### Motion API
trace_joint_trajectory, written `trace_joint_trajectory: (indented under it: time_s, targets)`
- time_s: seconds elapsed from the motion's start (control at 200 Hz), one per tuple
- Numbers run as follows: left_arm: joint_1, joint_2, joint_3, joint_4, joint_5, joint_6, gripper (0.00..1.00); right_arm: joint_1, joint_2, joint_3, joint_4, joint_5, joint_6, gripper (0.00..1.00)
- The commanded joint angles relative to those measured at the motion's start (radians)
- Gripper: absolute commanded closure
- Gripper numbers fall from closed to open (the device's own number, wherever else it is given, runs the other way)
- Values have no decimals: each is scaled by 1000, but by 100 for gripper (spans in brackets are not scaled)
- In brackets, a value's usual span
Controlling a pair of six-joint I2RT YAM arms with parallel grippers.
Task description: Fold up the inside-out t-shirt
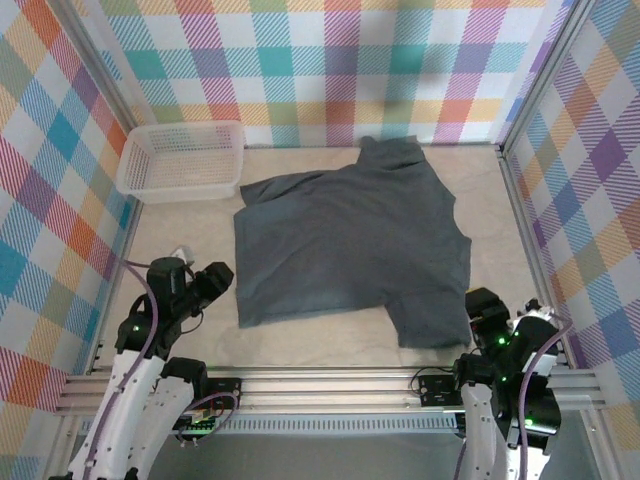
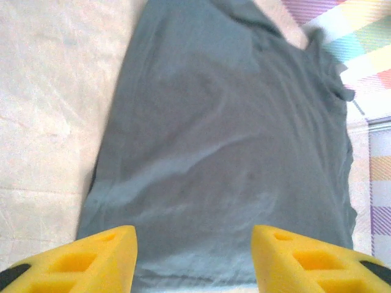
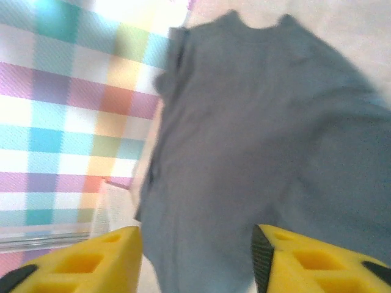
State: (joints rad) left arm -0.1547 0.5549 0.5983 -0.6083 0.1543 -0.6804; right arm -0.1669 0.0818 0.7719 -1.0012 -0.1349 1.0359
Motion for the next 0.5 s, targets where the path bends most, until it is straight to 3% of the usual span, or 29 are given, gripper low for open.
trace_joint_trajectory:
  time_s: [0.0,0.055,0.16,0.225,0.35,0.495]
  targets:
    - [-14,85,67,64,-10,19,45,1,91,47,299,-57,-153,40]
    - [-44,199,116,130,3,39,46,1,155,22,440,-90,-204,39]
    - [-128,472,252,173,-59,90,49,2,415,-31,673,-181,-273,43]
    - [-165,652,352,154,-132,110,64,3,624,-16,699,-196,-314,54]
    - [-169,955,527,152,-228,101,96,13,1021,73,653,-170,-367,86]
    - [-164,1225,707,174,-249,116,100,21,1328,128,679,-189,-333,100]
